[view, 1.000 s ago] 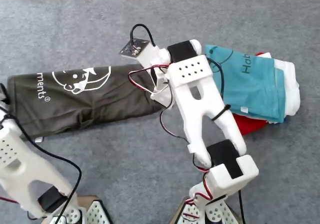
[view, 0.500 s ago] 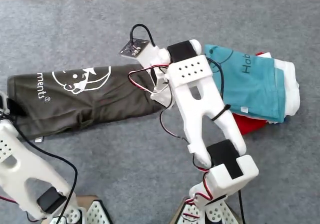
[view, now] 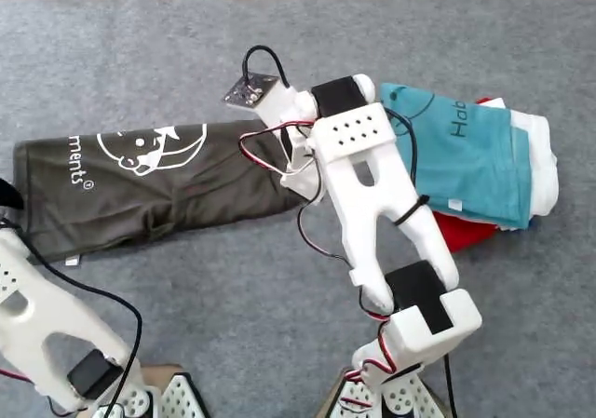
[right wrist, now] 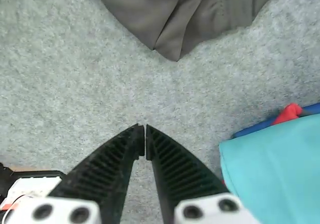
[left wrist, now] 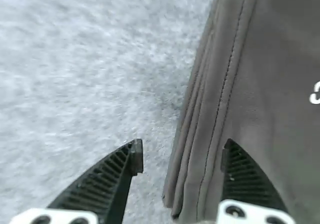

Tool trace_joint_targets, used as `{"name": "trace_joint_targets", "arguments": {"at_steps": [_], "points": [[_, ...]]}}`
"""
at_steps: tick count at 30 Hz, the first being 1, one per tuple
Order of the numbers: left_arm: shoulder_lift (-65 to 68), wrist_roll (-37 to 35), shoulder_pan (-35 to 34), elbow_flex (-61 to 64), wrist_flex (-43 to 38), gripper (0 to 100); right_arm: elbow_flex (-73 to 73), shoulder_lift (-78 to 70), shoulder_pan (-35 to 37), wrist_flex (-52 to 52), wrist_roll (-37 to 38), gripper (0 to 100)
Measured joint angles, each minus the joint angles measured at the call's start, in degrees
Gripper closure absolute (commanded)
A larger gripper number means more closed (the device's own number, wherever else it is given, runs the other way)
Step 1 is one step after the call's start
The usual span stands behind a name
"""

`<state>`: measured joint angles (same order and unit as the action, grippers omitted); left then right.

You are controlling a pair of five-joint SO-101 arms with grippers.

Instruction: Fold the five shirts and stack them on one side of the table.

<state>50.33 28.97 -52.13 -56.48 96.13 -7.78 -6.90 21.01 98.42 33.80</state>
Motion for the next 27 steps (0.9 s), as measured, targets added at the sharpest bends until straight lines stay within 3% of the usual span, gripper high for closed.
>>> {"name": "trace_joint_targets", "arguments": {"at_steps": [14,24,27], "points": [[12.7,0.0,2.0,-4.0,-4.7,74,2.9,0.0,0.0,-1.9,0.0,98.4],[13.8,5.5,3.7,-8.1,-1.1,97,2.9,0.0,0.1,-2.1,0.0,98.4],[14.2,5.8,3.7,-8.1,-1.1,97,2.9,0.0,0.1,-2.1,0.0,98.4]]}}
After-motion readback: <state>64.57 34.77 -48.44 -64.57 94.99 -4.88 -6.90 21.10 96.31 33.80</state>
